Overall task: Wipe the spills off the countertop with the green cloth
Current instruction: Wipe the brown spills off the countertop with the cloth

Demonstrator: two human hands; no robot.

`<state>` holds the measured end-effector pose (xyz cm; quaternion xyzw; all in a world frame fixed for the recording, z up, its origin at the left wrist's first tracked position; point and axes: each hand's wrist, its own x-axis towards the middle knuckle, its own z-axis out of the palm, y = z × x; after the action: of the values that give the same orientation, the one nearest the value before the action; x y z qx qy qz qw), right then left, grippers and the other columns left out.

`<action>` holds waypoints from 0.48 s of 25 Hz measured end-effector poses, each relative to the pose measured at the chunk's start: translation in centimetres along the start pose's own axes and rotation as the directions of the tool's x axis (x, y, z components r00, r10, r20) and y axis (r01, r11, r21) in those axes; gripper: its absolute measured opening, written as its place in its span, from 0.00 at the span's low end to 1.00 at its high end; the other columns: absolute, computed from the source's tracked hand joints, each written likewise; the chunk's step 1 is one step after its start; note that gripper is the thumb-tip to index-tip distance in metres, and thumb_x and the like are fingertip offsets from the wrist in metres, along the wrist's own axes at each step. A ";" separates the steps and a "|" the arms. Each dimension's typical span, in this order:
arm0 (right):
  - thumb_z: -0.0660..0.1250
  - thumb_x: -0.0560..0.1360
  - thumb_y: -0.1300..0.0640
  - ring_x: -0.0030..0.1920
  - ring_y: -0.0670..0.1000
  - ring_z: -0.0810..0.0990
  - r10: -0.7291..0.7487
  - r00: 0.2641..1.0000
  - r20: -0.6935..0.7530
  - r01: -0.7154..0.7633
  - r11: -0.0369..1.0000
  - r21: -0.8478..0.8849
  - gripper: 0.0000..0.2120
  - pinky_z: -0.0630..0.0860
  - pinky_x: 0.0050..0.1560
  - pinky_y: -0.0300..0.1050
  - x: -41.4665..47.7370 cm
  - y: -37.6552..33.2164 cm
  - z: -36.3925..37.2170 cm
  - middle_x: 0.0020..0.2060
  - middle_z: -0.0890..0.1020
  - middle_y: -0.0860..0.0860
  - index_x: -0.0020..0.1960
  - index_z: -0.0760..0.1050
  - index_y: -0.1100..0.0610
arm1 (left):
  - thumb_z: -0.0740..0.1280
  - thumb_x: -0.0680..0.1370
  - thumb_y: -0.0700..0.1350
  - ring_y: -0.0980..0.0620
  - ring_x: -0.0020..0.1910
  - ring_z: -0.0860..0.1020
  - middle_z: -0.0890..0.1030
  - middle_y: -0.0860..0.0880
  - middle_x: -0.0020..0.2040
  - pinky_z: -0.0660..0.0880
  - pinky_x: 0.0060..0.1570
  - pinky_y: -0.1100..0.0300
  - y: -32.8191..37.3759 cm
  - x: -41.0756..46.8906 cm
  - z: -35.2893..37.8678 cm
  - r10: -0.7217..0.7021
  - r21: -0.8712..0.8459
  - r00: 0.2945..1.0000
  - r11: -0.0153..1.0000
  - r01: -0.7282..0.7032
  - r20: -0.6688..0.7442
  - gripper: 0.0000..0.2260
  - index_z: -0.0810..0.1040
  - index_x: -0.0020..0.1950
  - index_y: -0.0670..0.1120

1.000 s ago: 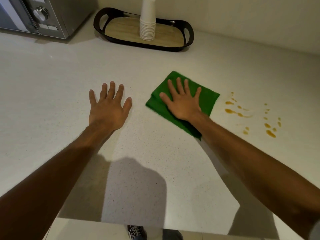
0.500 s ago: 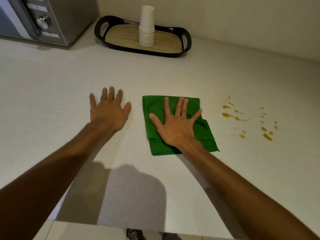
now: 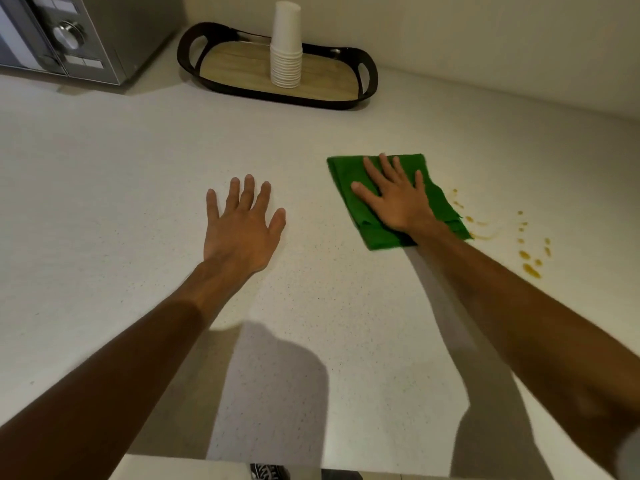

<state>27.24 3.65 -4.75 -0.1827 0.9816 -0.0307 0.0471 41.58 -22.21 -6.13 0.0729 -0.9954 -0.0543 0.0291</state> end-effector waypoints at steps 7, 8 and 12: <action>0.35 0.78 0.27 0.81 0.59 0.33 -0.099 0.990 0.101 0.101 0.995 -0.011 0.38 0.38 0.75 0.74 -3.4 -4.4 0.2 0.82 0.36 0.58 0.83 0.35 0.43 | 0.35 0.79 0.62 0.45 0.80 0.43 0.46 0.46 0.82 0.42 0.76 0.39 0.0 0.0 0.4 -0.008 0.010 1.000 1.000 0.008 -0.002 0.32 0.45 0.81 0.50; 0.34 0.78 0.27 0.81 0.58 0.33 -0.221 0.971 0.090 0.224 0.974 -0.024 0.37 0.39 0.76 0.74 -5.3 -4.6 0.7 0.82 0.36 0.57 0.82 0.34 0.42 | 0.35 0.79 0.62 0.45 0.80 0.43 0.46 0.46 0.82 0.42 0.76 0.40 0.0 0.1 0.4 -0.009 0.004 1.000 1.000 0.009 -0.003 0.32 0.45 0.81 0.50; 0.43 0.83 0.32 0.82 0.55 0.37 -0.638 0.766 0.079 0.643 0.760 -0.098 0.33 0.39 0.78 0.68 -10.3 -1.5 1.8 0.83 0.39 0.53 0.83 0.39 0.42 | 0.35 0.79 0.62 0.45 0.80 0.44 0.46 0.46 0.82 0.41 0.76 0.40 0.0 0.1 0.6 -0.008 -0.007 1.000 1.000 0.008 -0.013 0.32 0.45 0.81 0.50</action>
<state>37.55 5.87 -5.60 -0.5098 0.8591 0.0173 0.0427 41.40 -22.17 -6.70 0.0772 -0.9947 -0.0576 0.0357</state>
